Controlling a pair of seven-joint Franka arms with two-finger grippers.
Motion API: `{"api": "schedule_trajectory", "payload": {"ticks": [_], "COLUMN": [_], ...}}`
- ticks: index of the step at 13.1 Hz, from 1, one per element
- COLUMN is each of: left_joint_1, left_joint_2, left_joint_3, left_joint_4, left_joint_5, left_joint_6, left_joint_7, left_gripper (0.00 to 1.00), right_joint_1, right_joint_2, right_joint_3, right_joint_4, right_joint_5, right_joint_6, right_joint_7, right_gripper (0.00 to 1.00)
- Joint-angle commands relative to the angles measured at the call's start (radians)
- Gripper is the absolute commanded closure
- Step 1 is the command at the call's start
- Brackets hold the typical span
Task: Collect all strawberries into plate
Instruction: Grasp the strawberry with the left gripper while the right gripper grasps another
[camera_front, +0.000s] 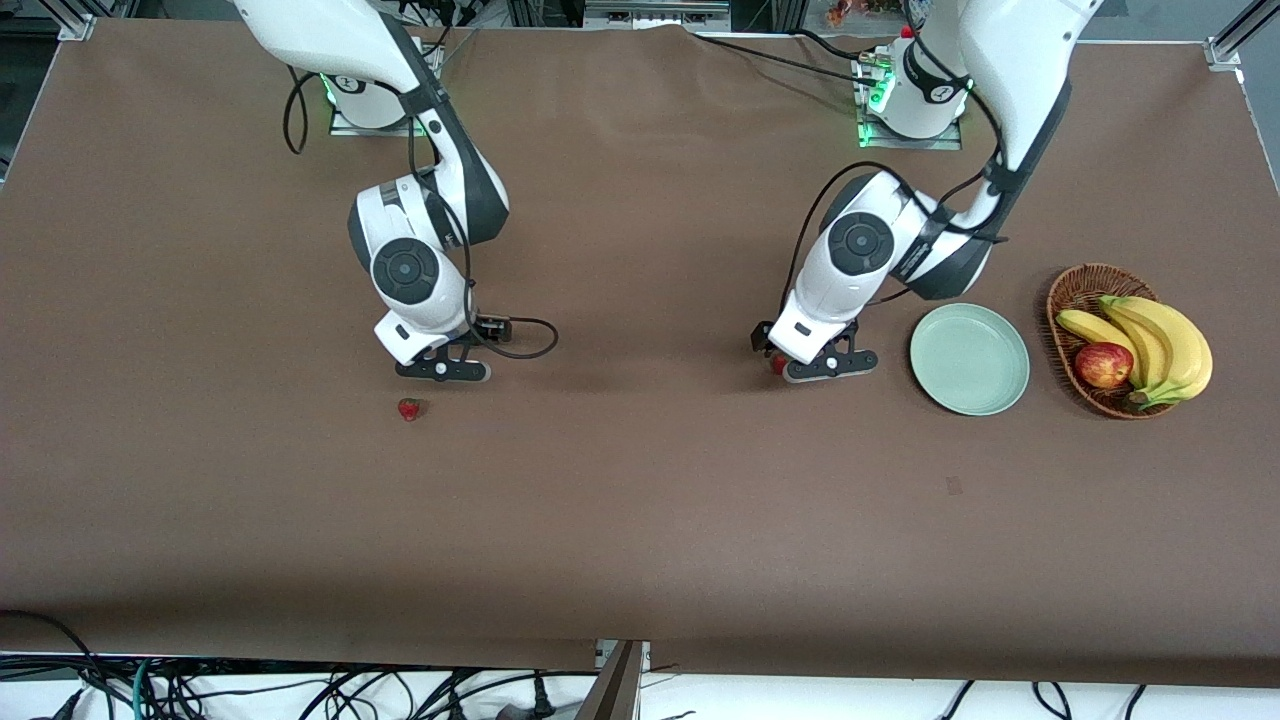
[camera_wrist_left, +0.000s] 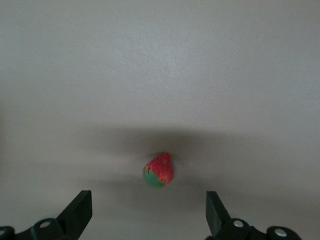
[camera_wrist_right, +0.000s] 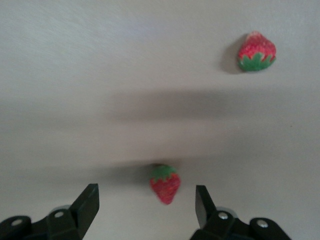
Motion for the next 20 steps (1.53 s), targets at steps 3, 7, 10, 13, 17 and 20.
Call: {"api": "schedule_trajectory", "payload": {"ticks": [3,7,10,13,17,20], "left_joint_1": [0.005,0.005,0.005,0.005,0.016,0.034], "left_joint_2": [0.1,0.109,0.112,0.126,0.117,0.056], "left_joint_3": [-0.002,-0.002,-0.001,0.001,0.004,0.039], "left_joint_4": [0.023,0.023,0.026,0.053,0.153,0.257], "left_joint_5": [0.035,0.033,0.033,0.033,0.019,-0.129], "left_joint_6": [0.073,0.073,0.073,0.063,-0.087,-0.276], "left_joint_7": [-0.025,-0.037,-0.056,-0.071,-0.051,0.115], "left_gripper": [0.0,0.23,0.73,0.89,0.9,0.92], "right_joint_1": [0.005,0.005,-0.001,-0.001,-0.001,-0.001], "right_joint_2": [-0.053,-0.049,-0.032,-0.021,-0.012,-0.006], "right_joint_3": [0.0,0.0,0.0,0.0,0.0,0.0], "right_joint_4": [-0.127,-0.149,-0.152,-0.161,-0.161,-0.161], "right_joint_5": [0.019,0.024,0.024,0.024,0.026,0.026], "right_joint_6": [0.104,0.136,0.178,0.207,0.217,0.225], "right_joint_7": [-0.038,-0.071,-0.08,-0.088,-0.1,-0.101], "right_gripper": [0.14,0.17,0.18,0.28,0.37,0.5]}}
